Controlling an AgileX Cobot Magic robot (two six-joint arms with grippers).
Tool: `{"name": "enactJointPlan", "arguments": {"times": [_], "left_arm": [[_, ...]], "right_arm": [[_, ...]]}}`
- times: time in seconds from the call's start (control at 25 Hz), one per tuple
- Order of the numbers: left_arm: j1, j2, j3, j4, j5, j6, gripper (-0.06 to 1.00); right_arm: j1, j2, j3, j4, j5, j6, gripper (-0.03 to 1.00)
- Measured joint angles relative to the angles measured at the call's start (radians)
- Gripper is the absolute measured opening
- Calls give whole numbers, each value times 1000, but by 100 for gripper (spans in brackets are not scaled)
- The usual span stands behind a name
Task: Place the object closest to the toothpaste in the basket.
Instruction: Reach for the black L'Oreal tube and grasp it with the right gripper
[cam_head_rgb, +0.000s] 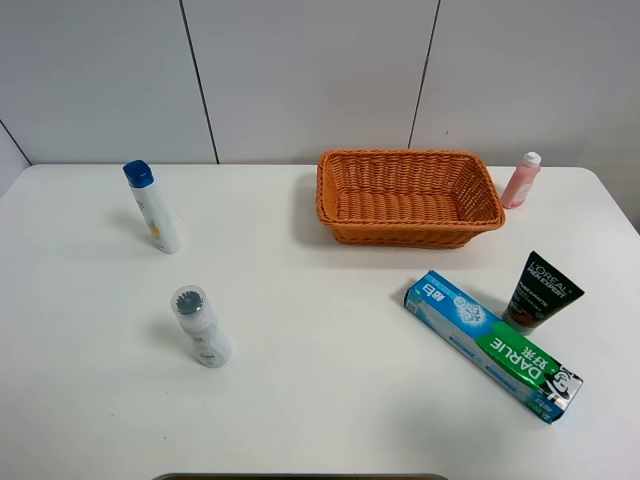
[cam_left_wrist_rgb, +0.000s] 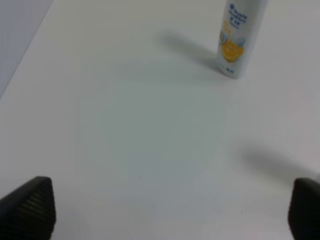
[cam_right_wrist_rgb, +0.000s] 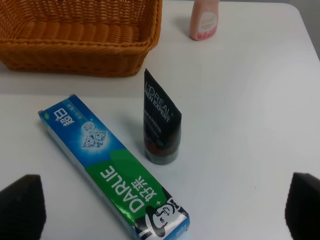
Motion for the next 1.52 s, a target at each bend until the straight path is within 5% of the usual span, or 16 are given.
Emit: {"name": "enactJointPlan", "arguments": {"times": [1.52], "left_arm": [[0, 0, 0, 0, 0, 0, 94]], "right_arm": [[0, 0, 0, 0, 0, 1, 99]]}}
